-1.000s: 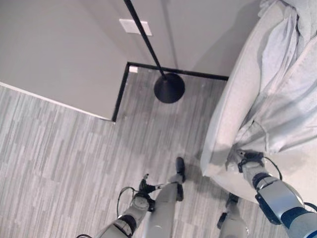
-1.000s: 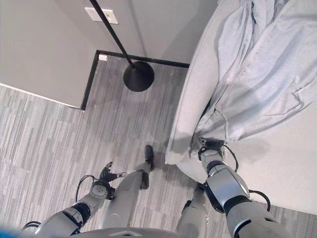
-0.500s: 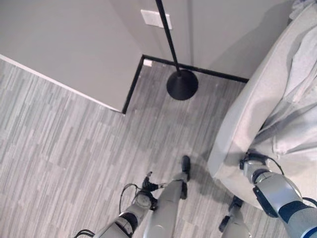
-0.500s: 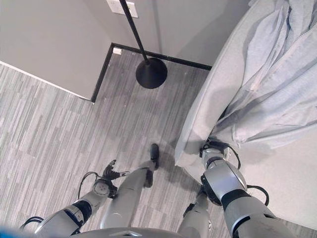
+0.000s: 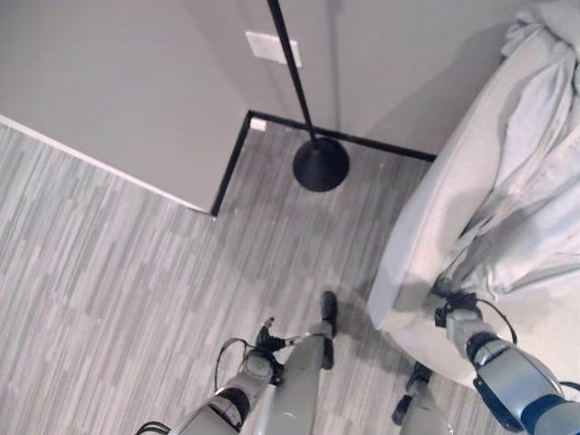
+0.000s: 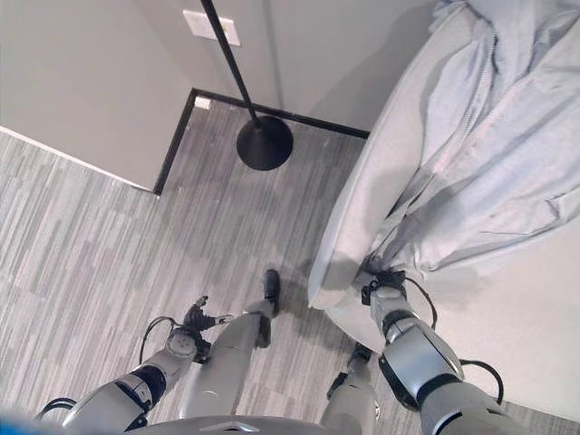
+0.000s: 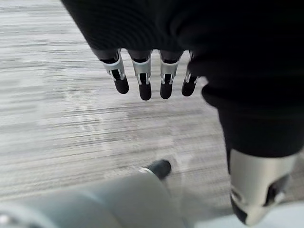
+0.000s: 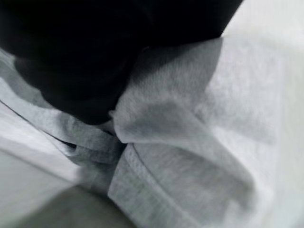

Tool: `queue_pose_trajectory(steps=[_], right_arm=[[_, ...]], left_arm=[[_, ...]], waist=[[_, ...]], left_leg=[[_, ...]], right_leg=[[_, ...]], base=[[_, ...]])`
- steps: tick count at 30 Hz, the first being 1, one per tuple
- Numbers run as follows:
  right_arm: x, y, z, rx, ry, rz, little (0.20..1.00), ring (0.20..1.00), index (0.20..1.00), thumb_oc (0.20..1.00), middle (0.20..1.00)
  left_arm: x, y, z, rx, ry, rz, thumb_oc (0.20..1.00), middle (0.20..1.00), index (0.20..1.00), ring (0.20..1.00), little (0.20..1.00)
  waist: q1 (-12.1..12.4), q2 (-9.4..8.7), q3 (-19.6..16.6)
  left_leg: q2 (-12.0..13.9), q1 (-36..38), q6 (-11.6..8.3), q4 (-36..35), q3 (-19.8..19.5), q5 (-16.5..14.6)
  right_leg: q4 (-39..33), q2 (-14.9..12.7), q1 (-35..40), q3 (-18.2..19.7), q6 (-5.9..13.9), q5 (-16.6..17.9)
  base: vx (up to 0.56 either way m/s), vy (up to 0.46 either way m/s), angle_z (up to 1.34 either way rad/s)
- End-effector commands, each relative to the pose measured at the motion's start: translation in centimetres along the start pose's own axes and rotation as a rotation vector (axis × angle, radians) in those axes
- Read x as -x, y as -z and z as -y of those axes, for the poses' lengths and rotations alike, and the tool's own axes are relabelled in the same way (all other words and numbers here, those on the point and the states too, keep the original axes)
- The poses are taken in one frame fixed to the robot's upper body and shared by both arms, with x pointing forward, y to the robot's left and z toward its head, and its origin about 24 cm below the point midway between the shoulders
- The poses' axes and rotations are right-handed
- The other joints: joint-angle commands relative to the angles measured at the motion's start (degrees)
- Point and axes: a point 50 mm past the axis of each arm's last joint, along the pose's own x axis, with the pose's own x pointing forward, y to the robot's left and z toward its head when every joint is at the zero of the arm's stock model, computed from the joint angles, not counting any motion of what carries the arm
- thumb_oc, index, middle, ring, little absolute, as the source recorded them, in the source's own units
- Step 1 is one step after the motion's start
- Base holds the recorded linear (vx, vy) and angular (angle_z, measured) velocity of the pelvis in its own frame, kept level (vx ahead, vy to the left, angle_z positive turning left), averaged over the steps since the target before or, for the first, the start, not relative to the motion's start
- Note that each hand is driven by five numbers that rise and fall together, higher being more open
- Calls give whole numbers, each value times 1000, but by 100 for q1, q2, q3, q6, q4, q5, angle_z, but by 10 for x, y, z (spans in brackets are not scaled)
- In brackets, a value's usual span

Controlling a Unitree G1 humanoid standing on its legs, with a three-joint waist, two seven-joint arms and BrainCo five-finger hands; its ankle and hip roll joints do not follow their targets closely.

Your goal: Hang the clothes on the sofa on the clothes rack.

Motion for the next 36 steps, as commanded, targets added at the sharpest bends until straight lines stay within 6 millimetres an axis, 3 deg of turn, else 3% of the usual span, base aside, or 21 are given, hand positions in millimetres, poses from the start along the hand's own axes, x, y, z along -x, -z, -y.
queue_pose_trajectory(steps=[1, 7, 8, 18, 19, 20, 21, 24, 28, 29, 36], right_arm=[[17, -52, -72, -196, -300, 175, 200, 200, 200, 200, 200], [18, -54, -69, -244, -304, 189, 200, 200, 200, 200, 200], [22, -53, -70, -298, -353, 216, 200, 200, 200, 200, 200], [22, -53, -70, -298, -353, 216, 200, 200, 200, 200, 200], [38, -45, -44, -511, -464, 315, 200, 200, 200, 200, 200], [113, -208, 97, -181, -47, 1130, 200, 200, 200, 200, 200], [131, -238, 111, -105, 39, 1229, 200, 200, 200, 200, 200], [163, -282, 131, 18, 170, 1363, 200, 200, 200, 200, 200], [184, -305, 136, 67, 223, 1442, 200, 200, 200, 200, 200], [201, -320, 139, 81, 251, 1502, 200, 200, 200, 200, 200], [230, -343, 146, 173, 322, 1583, 200, 200, 200, 200, 200]], left_arm=[[0, 1, -1, -97, 45, 21, 1000, 1000, 1000, 1000, 1000], [0, 2, -5, -80, 35, 20, 1000, 1000, 1000, 1000, 1000], [1, 9, -7, -51, 34, -4, 1000, 1000, 1000, 1000, 1000], [1, 10, -7, -51, 34, -4, 1000, 1000, 1000, 1000, 1000], [13, 39, -1, 149, 67, -105, 1000, 1000, 1000, 1000, 1000], [17, 32, 0, 312, 107, -48, 1000, 1000, 1000, 1000, 1000], [20, 35, 3, 345, 114, -55, 1000, 1000, 1000, 1000, 1000], [22, 32, 8, 344, 142, -31, 1000, 1000, 1000, 1000, 1000], [22, 28, 10, 347, 149, -13, 1000, 1000, 1000, 1000, 1000], [22, 22, 8, 356, 148, 15, 1000, 1000, 1000, 1000, 1000], [22, 15, 4, 356, 148, 68, 1000, 1000, 1000, 1000, 1000]], waist=[[109, 11, 608], [74, -27, 638], [-14, -136, 579], [-14, -136, 581], [-382, -390, 15], [-709, -523, -1343], [-692, -563, -1409], [-683, -635, -1511], [-700, -659, -1583], [-701, -682, -1615], [-757, -716, -1679]], left_leg=[[184, 369, -440, -185, -20, -150], [233, 420, -478, -134, -6, -150], [280, 695, -508, -207, 14, -126], [279, 698, -508, -209, 14, -125], [555, 1438, -565, -568, 346, 189], [684, 2638, -669, -1482, 537, 453], [698, 2723, -679, -1524, 550, 456], [719, 2793, -700, -1579, 529, 475], [733, 2804, -709, -1607, 530, 494], [741, 2825, -709, -1601, 518, 482], [733, 2877, -700, -1600, 537, 439]], right_leg=[[708, 531, 228, 497, -157, -554], [583, 568, 384, 390, -201, -661], [495, 649, 499, 285, -223, -634], [494, 649, 503, 285, -222, -633], [123, 851, 1058, 367, -292, -447], [-394, 985, 1956, 403, -268, -353], [-419, 1000, 2035, 411, -270, -357], [-444, 1024, 2100, 392, -273, -372], [-441, 1048, 2106, 397, -284, -370], [-422, 1055, 2121, 405, -291, -385], [-415, 1062, 2138, 441, -297, -393]], base=[[-59, -32, -4], [-26, -25, -7], [-53, -77, 6], [-14, -24, -2], [54, -264, -8], [65, -264, -28], [159, -100, -67], [4, -11, -19], [-1, -8, -46], [3, -8, 16], [5, 5, 18]])
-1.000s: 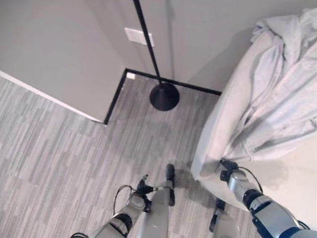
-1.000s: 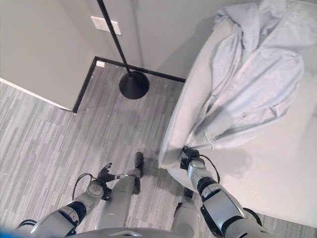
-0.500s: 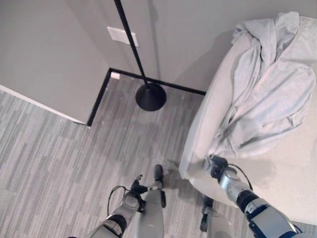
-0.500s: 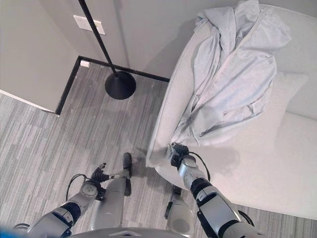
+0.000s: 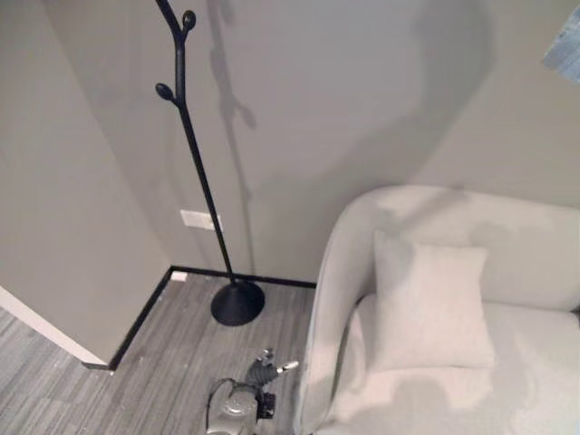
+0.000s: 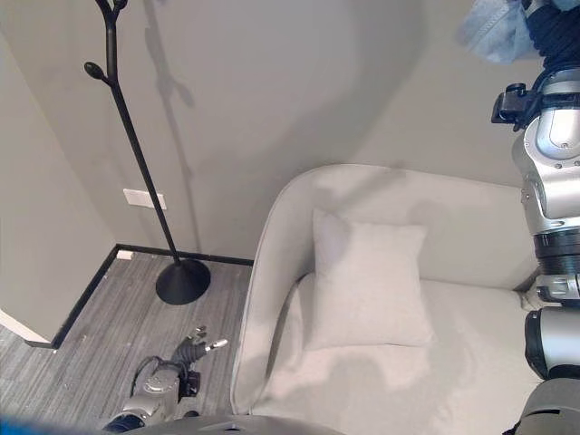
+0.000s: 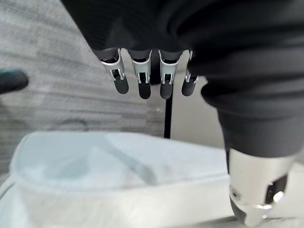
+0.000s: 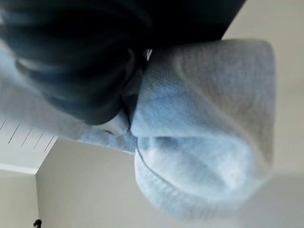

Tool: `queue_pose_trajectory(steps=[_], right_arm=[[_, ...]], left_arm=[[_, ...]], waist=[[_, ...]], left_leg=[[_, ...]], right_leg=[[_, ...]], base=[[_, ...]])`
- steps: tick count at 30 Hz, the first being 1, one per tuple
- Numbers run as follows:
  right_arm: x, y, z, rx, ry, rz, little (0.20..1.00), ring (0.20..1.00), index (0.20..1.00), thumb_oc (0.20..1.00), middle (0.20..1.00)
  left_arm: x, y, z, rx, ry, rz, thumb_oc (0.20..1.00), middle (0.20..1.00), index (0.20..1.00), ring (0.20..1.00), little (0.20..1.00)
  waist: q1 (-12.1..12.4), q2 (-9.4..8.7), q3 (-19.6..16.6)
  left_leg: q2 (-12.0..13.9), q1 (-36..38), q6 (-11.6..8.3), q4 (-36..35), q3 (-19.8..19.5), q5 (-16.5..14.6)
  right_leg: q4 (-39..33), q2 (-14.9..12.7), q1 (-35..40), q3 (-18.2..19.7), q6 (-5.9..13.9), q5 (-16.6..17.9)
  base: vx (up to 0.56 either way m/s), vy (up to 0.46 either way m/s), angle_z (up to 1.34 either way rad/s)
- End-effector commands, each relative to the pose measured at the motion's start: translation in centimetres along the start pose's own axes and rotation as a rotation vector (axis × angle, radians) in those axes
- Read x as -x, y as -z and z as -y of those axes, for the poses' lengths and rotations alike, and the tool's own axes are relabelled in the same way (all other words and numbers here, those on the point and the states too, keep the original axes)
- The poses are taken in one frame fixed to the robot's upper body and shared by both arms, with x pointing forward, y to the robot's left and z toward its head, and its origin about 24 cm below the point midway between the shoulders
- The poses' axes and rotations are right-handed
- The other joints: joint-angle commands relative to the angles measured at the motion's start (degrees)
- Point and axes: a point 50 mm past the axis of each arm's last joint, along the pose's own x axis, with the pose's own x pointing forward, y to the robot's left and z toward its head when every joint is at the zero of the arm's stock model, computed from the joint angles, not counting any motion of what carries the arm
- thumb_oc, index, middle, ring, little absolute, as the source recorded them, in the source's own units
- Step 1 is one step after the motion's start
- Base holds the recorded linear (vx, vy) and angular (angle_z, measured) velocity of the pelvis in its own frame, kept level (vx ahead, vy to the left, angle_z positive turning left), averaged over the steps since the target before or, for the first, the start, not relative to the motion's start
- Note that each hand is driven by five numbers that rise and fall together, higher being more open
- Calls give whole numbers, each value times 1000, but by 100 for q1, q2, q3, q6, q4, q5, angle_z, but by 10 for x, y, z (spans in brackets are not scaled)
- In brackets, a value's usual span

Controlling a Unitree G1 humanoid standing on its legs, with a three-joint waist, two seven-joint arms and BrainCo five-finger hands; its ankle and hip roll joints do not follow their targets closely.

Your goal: Hang the clothes on the sofa on the clothes rack.

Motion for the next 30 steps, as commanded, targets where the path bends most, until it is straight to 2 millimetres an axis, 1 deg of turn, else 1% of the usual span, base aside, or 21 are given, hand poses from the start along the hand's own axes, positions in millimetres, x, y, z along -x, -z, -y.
queue_pose_trajectory(steps=[1, 6, 9, 11, 12, 14, 15, 16, 17, 19, 21, 22, 23, 24, 25, 27, 28, 30], right_arm=[[-22, -34, 14, 94, 24, 136, 200, 200, 200, 200, 200], [-31, -54, 19, 145, 29, 205, 200, 200, 200, 200, 200], [-34, -64, 21, 174, 35, 243, 200, 200, 200, 200, 200], [-35, -67, 20, 175, 35, 254, 200, 200, 200, 200, 200], [-35, -69, 20, 192, 37, 266, 200, 200, 200, 200, 200], [-36, -74, 18, 193, 32, 287, 200, 200, 200, 200, 200], [-36, -77, 17, 195, 28, 300, 200, 200, 200, 200, 200], [-36, -80, 17, 184, 33, 312, 200, 200, 200, 200, 200], [-36, -80, 17, 184, 33, 312, 200, 200, 200, 200, 200], [-37, -83, 14, 130, 24, 320, 200, 200, 200, 200, 200], [-38, -85, 7, 41, 1, 322, 200, 200, 200, 200, 200], [-40, -84, 0, -42, -17, 313, 200, 200, 200, 200, 200], [-41, -84, -4, -82, -26, 305, 200, 200, 200, 200, 200], [-41, -85, -15, -165, -51, 297, 200, 200, 200, 200, 200], [-43, -86, -22, -209, -69, 292, 200, 200, 200, 200, 200], [-39, -87, -47, -303, -143, 274, 200, 200, 200, 200, 200], [-36, -87, -57, -374, -168, 271, 200, 200, 200, 200, 200], [-25, -81, -82, -534, -228, 226, 200, 200, 200, 200, 200]], left_arm=[[-5, -27, 12, -34, 52, 134, 1000, 1000, 1000, 1000, 1000], [-5, -46, 19, -69, 69, 215, 1000, 1000, 1000, 1000, 1000], [-6, -56, 19, -100, 55, 256, 1000, 1000, 1000, 1000, 1000], [-7, -58, 21, -112, 55, 265, 1000, 1000, 1000, 1000, 1000], [-7, -66, 22, -122, 53, 298, 1000, 1000, 1000, 1000, 1000], [-5, -74, 25, -116, 62, 336, 1000, 1000, 1000, 1000, 1000], [-4, -84, 27, -117, 67, 379, 1000, 1000, 1000, 1000, 1000], [-1, -94, 30, -133, 76, 430, 1000, 1000, 1000, 1000, 1000], [-1, -94, 30, -133, 76, 430, 1000, 1000, 1000, 1000, 1000], [1, -110, 33, -167, 78, 496, 1000, 1000, 1000, 1000, 1000], [3, -122, 40, -177, 90, 549, 1000, 1000, 1000, 1000, 1000], [4, -133, 46, -163, 100, 586, 1000, 1000, 1000, 1000, 1000], [5, -136, 49, -147, 111, 595, 1000, 1000, 1000, 1000, 1000], [7, -144, 56, -92, 140, 614, 1000, 1000, 1000, 1000, 1000], [9, -150, 61, -59, 163, 628, 1000, 1000, 1000, 1000, 1000], [16, -167, 73, 10, 222, 677, 1000, 1000, 1000, 1000, 1000], [20, -172, 78, 29, 252, 695, 1000, 1000, 1000, 1000, 1000], [31, -184, 91, 44, 326, 750, 1000, 1000, 1000, 1000, 1000]], waist=[[84, 99, -190], [22, 81, -200], [-14, 63, -212], [-24, 70, -211], [-48, 63, -226], [-58, 65, -225], [-63, 63, -233], [-66, 55, -235], [-65, 55, -234], [-82, 37, -249], [-103, 26, -253], [-121, 22, -253], [-130, 13, -257], [-149, 15, -244], [-162, 28, -250], [-197, 43, -252], [-211, 62, -246], [-208, 69, -223]], left_leg=[[12, -408, 2, 200, -7, -95], [20, -379, 12, 200, 27, -123], [27, -351, 16, 189, 47, -143], [31, -346, 18, 191, 60, -150], [31, -334, 20, 191, 74, -160], [33, -324, 18, 192, 93, -163], [33, -316, 17, 191, 98, -168], [37, -318, 15, 202, 102, -175], [37, -318, 15, 204, 103, -176], [45, -314, 11, 207, 110, -180], [55, -295, 9, 211, 120, -189], [63, -283, 3, 211, 135, -188], [68, -277, 3, 213, 143, -188], [67, -233, -2, 217, 161, -210], [73, -242, 0, 212, 178, -191], [81, -213, 1, 210, 211, -194], [86, -202, 4, 212, 228, -198], [83, -149, 13, 226, 248, -232]], right_leg=[[261, 81, -149, 11, -146, -243], [268, 87, -179, 83, -144, -230], [266, 93, -188, 124, -141, -235], [269, 93, -194, 137, -140, -235], [269, 97, -196, 155, -138, -234], [264, 98, -195, 173, -138, -231], [262, 101, -195, 177, -139, -232], [261, 100, -193, 184, -139, -235], [262, 100, -193, 185, -140, -236], [262, 106, -191, 189, -143, -236], [267, 108, -187, 207, -146, -239], [276, 111, -192, 225, -149, -240], [278, 112, -194, 233, -152, -238], [288, 105, -175, 253, -156, -256], [285, 112, -201, 269, -162, -233], [297, 120, -216, 312, -166, -226], [304, 121, -222, 327, -168, -224], [318, 119, -200, 374, -169, -240]], base=[[1, 21, -14], [-3, 8, -10], [-5, 2, -9], [-3, 0, -2], [0, 2, -6], [-6, -1, -8], [-10, -4, -7], [-8, -3, -7], [-9, -6, -6], [0, 0, 0], [0, 0, 0], [0, 0, 0], [-9, -6, -3], [-23, -2, -4], [-25, 0, -12], [-23, 1, -22], [-15, 2, -14], [-6, 0, -2]])
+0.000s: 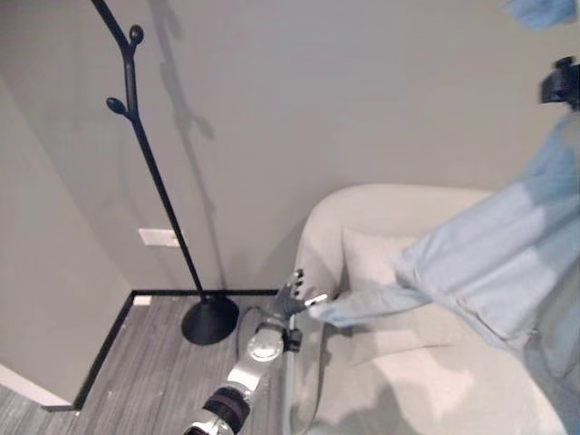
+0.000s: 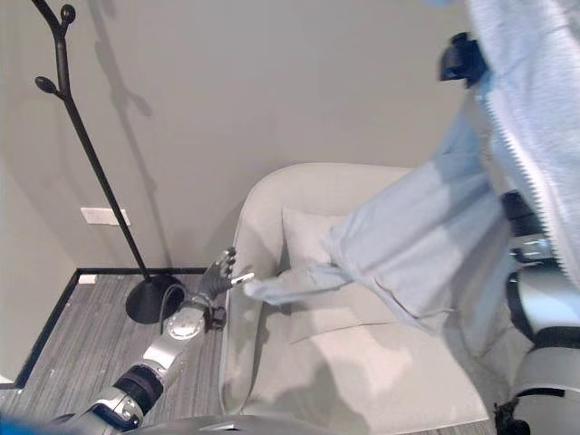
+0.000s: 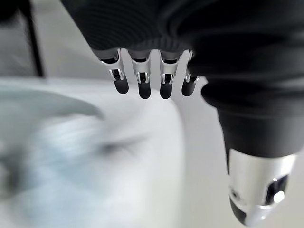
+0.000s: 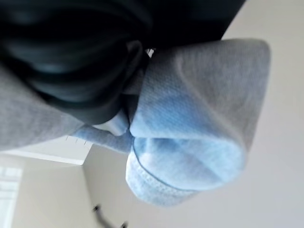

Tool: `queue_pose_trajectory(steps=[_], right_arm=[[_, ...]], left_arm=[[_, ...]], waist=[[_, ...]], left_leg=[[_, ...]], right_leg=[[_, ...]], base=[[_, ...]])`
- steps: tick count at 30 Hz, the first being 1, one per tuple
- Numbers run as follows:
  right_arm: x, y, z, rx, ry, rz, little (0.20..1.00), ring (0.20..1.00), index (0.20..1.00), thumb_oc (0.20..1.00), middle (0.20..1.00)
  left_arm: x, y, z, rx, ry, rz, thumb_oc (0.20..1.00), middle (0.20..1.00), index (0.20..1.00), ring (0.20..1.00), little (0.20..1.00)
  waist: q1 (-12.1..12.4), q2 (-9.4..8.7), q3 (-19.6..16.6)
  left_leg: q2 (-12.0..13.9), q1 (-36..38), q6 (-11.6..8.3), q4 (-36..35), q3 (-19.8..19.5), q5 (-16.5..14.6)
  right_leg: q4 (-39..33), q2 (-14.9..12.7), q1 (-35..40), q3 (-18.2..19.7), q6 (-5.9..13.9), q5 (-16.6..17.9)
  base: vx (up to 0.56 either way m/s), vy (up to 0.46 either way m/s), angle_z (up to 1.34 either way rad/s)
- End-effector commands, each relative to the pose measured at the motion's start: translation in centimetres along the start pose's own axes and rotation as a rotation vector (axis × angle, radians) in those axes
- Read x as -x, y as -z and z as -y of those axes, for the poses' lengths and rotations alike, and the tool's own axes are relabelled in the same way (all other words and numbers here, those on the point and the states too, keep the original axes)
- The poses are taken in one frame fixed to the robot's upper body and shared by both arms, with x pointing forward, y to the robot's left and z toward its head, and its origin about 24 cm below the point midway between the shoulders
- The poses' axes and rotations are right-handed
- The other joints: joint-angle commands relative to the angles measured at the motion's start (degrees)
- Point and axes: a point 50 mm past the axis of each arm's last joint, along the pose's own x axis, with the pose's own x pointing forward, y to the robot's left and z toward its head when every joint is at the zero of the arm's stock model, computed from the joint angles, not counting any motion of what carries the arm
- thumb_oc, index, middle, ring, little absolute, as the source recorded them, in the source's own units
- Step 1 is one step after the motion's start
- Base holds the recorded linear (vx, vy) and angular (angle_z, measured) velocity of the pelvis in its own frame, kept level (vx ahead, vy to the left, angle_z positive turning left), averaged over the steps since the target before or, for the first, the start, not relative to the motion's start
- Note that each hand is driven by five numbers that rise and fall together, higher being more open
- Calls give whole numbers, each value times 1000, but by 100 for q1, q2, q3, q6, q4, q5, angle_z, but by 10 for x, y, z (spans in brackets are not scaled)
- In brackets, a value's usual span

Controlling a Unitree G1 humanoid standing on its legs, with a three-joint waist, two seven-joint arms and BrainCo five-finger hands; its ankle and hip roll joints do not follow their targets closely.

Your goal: Hang the clothes on the sofa on the clothes rack.

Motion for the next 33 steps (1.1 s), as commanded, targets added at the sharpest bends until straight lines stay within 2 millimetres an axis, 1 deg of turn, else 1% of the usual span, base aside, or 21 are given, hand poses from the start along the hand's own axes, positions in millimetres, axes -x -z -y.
queue_pose_trajectory(steps=[1, 2, 3, 4, 5, 8, 10, 11, 13, 14, 16, 17, 18, 19, 20, 21, 22, 25, 27, 29, 33], right_arm=[[-13, -26, 0, -215, 14, 107, 200, 200, 200, 200, 200], [-11, -23, -10, -287, -1, 99, 200, 200, 200, 200, 200], [-10, -22, -10, -289, 0, 97, 200, 200, 200, 200, 200], [-8, -19, -21, -356, -17, 84, 200, 200, 200, 200, 200], [-2, -15, -41, -478, -45, 68, 200, 200, 200, 200, 200], [14, -8, -68, -628, -71, 41, 200, 200, 200, 200, 200], [18, -7, -74, -654, -79, 34, 200, 200, 200, 200, 200], [30, -2, -95, -722, -111, 2, 200, 200, 200, 200, 200], [38, 1, -108, -779, -127, -22, 200, 200, 200, 200, 200], [38, 1, -108, -779, -127, -22, 200, 200, 200, 200, 200], [46, 4, -128, -852, -149, -57, 200, 200, 200, 200, 200], [46, 4, -128, -853, -149, -58, 200, 200, 200, 200, 200], [48, 2, -135, -881, -163, -62, 200, 200, 200, 200, 200], [51, 2, -149, -935, -175, -81, 200, 200, 200, 200, 200], [51, 2, -149, -936, -175, -81, 200, 200, 200, 200, 200], [51, -4, -164, -1002, -186, -83, 200, 200, 200, 200, 200], [52, -7, -172, -1031, -196, -84, 200, 200, 200, 200, 200], [51, -18, -185, -1064, -231, -56, 200, 200, 200, 200, 200], [53, -30, -198, -1097, -278, -35, 200, 200, 200, 200, 200], [52, -42, -209, -1108, -332, -15, 200, 200, 200, 200, 200], [49, -54, -220, -1134, -372, 2, 200, 200, 200, 200, 200]], left_arm=[[-11, -40, 30, 60, 136, 169, 1000, 1000, 1000, 1000, 1000], [-11, -43, 36, 74, 159, 178, 1000, 1000, 1000, 1000, 1000], [-10, -42, 36, 73, 158, 176, 1000, 1000, 1000, 1000, 1000], [-11, -46, 41, 86, 178, 187, 1000, 1000, 1000, 1000, 1000], [-11, -52, 52, 107, 215, 197, 1000, 1000, 1000, 1000, 1000], [-10, -62, 66, 121, 268, 221, 1000, 1000, 1000, 1000, 1000], [-10, -64, 69, 137, 277, 224, 1000, 1000, 1000, 1000, 1000], [-10, -72, 78, 216, 308, 233, 1000, 1000, 1000, 1000, 1000], [-8, -76, 87, 308, 348, 223, 1000, 1000, 1000, 1000, 1000], [-8, -76, 87, 308, 348, 223, 1000, 1000, 1000, 1000, 1000], [-2, -77, 100, 440, 436, 182, 1000, 1000, 1000, 1000, 1000], [-2, -77, 100, 440, 436, 181, 1000, 1000, 1000, 1000, 1000], [1, -75, 105, 476, 466, 162, 1000, 1000, 1000, 1000, 1000], [5, -73, 113, 499, 506, 134, 1000, 1000, 1000, 1000, 1000], [5, -73, 113, 499, 506, 134, 1000, 1000, 1000, 1000, 1000], [6, -71, 122, 431, 530, 138, 1000, 1000, 1000, 1000, 1000], [4, -70, 128, 371, 540, 135, 1000, 1000, 1000, 1000, 1000], [-4, -65, 141, 107, 535, 168, 1000, 1000, 1000, 1000, 1000], [-2, -55, 158, -110, 596, 183, 1000, 1000, 1000, 1000, 1000], [0, -51, 168, -182, 642, 181, 1000, 1000, 1000, 1000, 1000], [1, -52, 180, -259, 677, 203, 1000, 1000, 1000, 1000, 1000]], waist=[[257, 142, -97], [266, 140, -94], [267, 132, -100], [282, 132, -90], [298, 126, -79], [329, 123, -57], [336, 119, -58], [371, 127, -35], [389, 138, -12], [388, 137, -13], [434, 160, 14], [429, 155, 8], [443, 162, 15], [463, 171, 16], [460, 169, 15], [472, 176, 11], [476, 180, 6], [440, 189, -3], [398, 197, -18], [378, 204, -34], [361, 210, -51]], left_leg=[[24, -355, -20, 245, -161, -279], [30, -353, -18, 254, -156, -280], [30, -351, -19, 256, -154, -282], [33, -354, -19, 266, -150, -280], [38, -356, -18, 281, -156, -279], [43, -371, -15, 281, -185, -270], [45, -375, -15, 277, -198, -265], [46, -412, -16, 289, -233, -243], [50, -425, -13, 285, -251, -225], [50, -426, -13, 285, -251, -225], [56, -440, -3, 290, -271, -206], [56, -440, -3, 290, -273, -206], [53, -440, -3, 289, -279, -202], [53, -440, -1, 301, -296, -207], [53, -440, -1, 302, -297, -208], [49, -443, 1, 315, -307, -216], [52, -443, 0, 324, -316, -221], [49, -451, -8, 337, -330, -222], [51, -463, -12, 353, -331, -235], [57, -466, -16, 351, -338, -237], [62, -444, -17, 335, -339, -236]], right_leg=[[349, 119, -104, -85, -175, -432], [354, 122, -102, -78, -184, -433], [354, 122, -101, -76, -185, -435], [355, 126, -102, -70, -192, -430], [357, 136, -91, -67, -206, -436], [353, 154, -74, -93, -231, -438], [353, 155, -74, -110, -235, -438], [363, 161, -79, -137, -250, -443], [369, 169, -79, -154, -261, -441], [369, 169, -79, -155, -261, -441], [384, 177, -81, -172, -280, -438], [384, 177, -80, -174, -280, -440], [386, 178, -73, -180, -285, -441], [397, 174, -64, -184, -294, -445], [397, 173, -64, -185, -294, -445], [404, 168, -60, -191, -303, -450], [409, 166, -62, -194, -311, -457], [433, 171, -70, -200, -323, -479], [447, 171, -85, -205, -324, -494], [463, 172, -97, -203, -327, -500], [462, 178, -100, -209, -330, -497]], base=[[-10, -12, -7], [-7, -10, -6], [-7, -9, -4], [0, 0, 0], [0, 0, 0], [-1, -9, -1], [0, 0, 0], [0, 0, 0], [-7, -13, 2], [-6, -9, 4], [-2, -9, 2], [0, 0, 0], [0, 0, 0], [0, 0, 0], [0, 0, 0], [0, 0, 0], [0, 0, 0], [-5, -13, 6], [0, 0, 0], [0, 0, 0], [0, 0, 0]])
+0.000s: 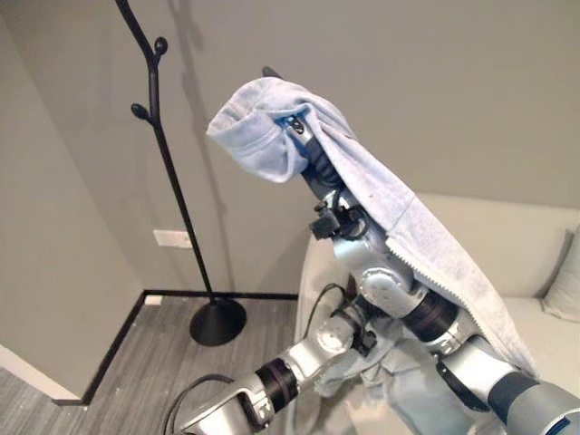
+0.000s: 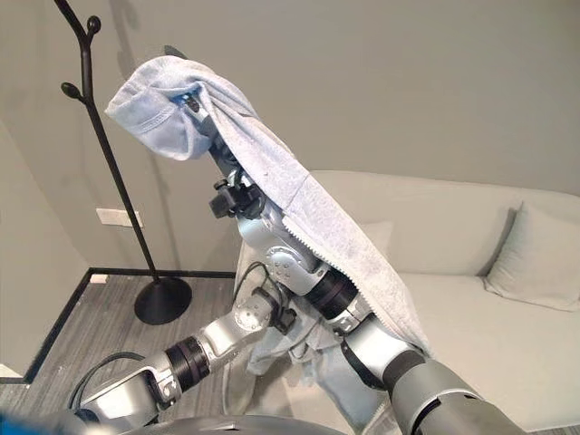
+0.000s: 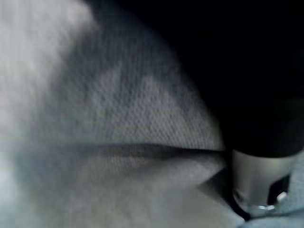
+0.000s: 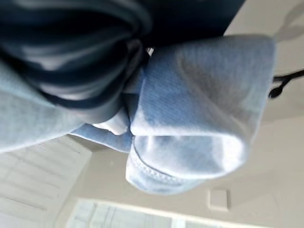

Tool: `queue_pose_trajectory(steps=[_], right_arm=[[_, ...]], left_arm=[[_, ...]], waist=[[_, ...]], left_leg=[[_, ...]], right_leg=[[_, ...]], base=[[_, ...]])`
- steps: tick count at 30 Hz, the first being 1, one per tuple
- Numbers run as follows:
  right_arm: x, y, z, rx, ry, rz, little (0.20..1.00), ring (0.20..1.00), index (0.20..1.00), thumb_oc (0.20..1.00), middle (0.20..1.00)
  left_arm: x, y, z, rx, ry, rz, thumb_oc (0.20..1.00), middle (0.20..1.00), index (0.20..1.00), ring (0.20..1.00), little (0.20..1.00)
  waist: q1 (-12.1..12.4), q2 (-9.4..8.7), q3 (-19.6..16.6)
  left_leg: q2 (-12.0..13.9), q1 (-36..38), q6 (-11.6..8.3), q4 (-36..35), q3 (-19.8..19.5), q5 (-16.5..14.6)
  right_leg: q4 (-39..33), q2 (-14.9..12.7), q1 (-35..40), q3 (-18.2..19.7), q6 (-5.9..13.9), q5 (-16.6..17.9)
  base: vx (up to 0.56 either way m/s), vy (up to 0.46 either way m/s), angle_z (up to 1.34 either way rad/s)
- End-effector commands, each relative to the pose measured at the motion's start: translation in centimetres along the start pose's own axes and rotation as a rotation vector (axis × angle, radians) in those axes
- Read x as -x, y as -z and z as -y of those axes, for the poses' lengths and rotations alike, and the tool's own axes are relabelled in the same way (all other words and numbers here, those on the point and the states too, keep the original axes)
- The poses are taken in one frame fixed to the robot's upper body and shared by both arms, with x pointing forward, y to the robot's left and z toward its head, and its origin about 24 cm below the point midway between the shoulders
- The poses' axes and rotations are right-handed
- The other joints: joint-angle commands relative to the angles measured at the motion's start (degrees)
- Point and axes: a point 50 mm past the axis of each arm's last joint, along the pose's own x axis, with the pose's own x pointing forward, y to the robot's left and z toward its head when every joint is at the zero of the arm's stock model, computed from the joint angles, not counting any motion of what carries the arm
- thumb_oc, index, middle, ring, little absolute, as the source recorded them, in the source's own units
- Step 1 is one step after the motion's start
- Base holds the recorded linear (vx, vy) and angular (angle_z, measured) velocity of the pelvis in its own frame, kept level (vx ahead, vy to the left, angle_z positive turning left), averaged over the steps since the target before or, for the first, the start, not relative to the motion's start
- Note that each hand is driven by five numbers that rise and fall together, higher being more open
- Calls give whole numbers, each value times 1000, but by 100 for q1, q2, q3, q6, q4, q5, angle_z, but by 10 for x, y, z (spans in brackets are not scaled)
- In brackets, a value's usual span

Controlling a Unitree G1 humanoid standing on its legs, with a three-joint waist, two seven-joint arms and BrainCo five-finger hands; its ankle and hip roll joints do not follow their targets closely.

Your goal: Hang the clothes on the sofa on the clothes rack.

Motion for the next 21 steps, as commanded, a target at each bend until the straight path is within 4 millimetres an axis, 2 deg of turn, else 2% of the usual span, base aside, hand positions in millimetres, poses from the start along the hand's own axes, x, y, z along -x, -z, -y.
queue_pose_trajectory(steps=[1, 2, 4, 6, 9, 11, 12, 14, 15, 16, 17, 18, 20, 21], right_arm=[[-35, -42, -40, 1, -185, 188, 200, 200, 200, 200, 200], [-35, -42, -40, 1, -185, 188, 200, 200, 200, 200, 200], [-35, -42, -43, 3, -200, 185, 200, 200, 200, 200, 200], [-33, -47, -38, 15, -197, 196, 200, 200, 200, 200, 200], [-30, -53, -15, 38, -111, 206, 200, 200, 200, 200, 200], [-20, -71, 16, 121, -32, 239, 200, 200, 200, 200, 200], [-16, -75, 22, 147, -18, 243, 200, 200, 200, 200, 200], [-1, -96, 40, 227, 9, 276, 200, 200, 200, 200, 200], [11, -108, 52, 270, 30, 286, 200, 200, 200, 200, 200], [17, -114, 56, 289, 31, 290, 200, 200, 200, 200, 200], [28, -125, 65, 331, 42, 290, 200, 200, 200, 200, 200], [33, -130, 68, 355, 42, 282, 200, 200, 200, 200, 200], [52, -152, 75, 435, 8, 278, 200, 200, 200, 200, 200], [62, -155, 80, 440, 13, 275, 200, 200, 200, 200, 200]], left_arm=[[-30, -31, 42, -123, 128, 98, 416, 416, 416, 416, 416], [-30, -31, 42, -123, 128, 98, 200, 200, 200, 200, 200], [-31, -28, 42, -145, 120, 81, 200, 200, 200, 200, 200], [-34, -24, 33, -140, 66, 52, 200, 200, 200, 200, 200], [-34, -25, 13, -100, -38, 51, 200, 200, 200, 200, 200], [-27, -25, -19, -9, -187, 64, 200, 200, 200, 200, 200], [-24, -24, -24, 6, -209, 63, 200, 200, 200, 200, 200], [-10, -16, -49, 78, -325, 65, 200, 200, 200, 200, 200], [3, -9, -67, 128, -414, 58, 200, 200, 200, 200, 200], [11, -7, -78, 144, -463, 60, 200, 200, 200, 200, 200], [27, -2, -99, 159, -559, 65, 200, 200, 200, 200, 200], [35, 0, -107, 151, -596, 66, 200, 200, 200, 200, 200], [71, -1, -138, 28, -757, 96, 200, 200, 200, 200, 200], [86, 1, -147, -28, -818, 88, 200, 200, 200, 200, 200]], waist=[[70, 107, 98], [70, 107, 99], [54, 107, 90], [17, 114, 76], [9, 139, 70], [28, 151, 47], [32, 158, 43], [58, 181, 6], [76, 199, -14], [86, 210, -32], [110, 229, -47], [112, 237, -60], [136, 260, -77], [142, 267, -95]], left_leg=[[39, -379, -10, 323, -280, -239], [39, -379, -10, 322, -280, -238], [44, -370, -15, 315, -275, -233], [51, -355, -19, 314, -267, -229], [57, -334, -23, 319, -264, -225], [65, -332, -37, 328, -267, -201], [68, -325, -39, 327, -271, -200], [77, -295, -49, 327, -278, -182], [84, -282, -57, 327, -278, -164], [86, -276, -64, 325, -280, -153], [93, -284, -88, 331, -286, -117], [101, -282, -98, 329, -295, -104], [160, -293, -157, 325, -288, -22], [193, -303, -184, 330, -290, 2]], right_leg=[[437, 148, -73, -147, -309, -481], [438, 148, -73, -147, -309, -481], [435, 150, -70, -144, -311, -479], [441, 165, -69, -147, -313, -478], [454, 175, -61, -147, -314, -488], [466, 186, -44, -162, -316, -508], [466, 188, -36, -173, -318, -511], [477, 197, -13, -196, -317, -534], [483, 206, 7, -219, -318, -551], [481, 215, 19, -230, -318, -561], [478, 228, 32, -244, -321, -572], [473, 239, 38, -255, -328, -575], [466, 294, 36, -269, -343, -604], [471, 318, 39, -269, -350, -616]], base=[[0, 0, 0], [0, 0, 0], [0, 0, 0], [0, 0, 0], [0, 0, 0], [0, 0, 0], [-18, -32, 5], [-10, -31, 3], [0, 0, 0], [-23, -40, 0], [-23, -31, 0], [-41, -39, 6], [-58, -47, 13], [-53, -51, 8]])
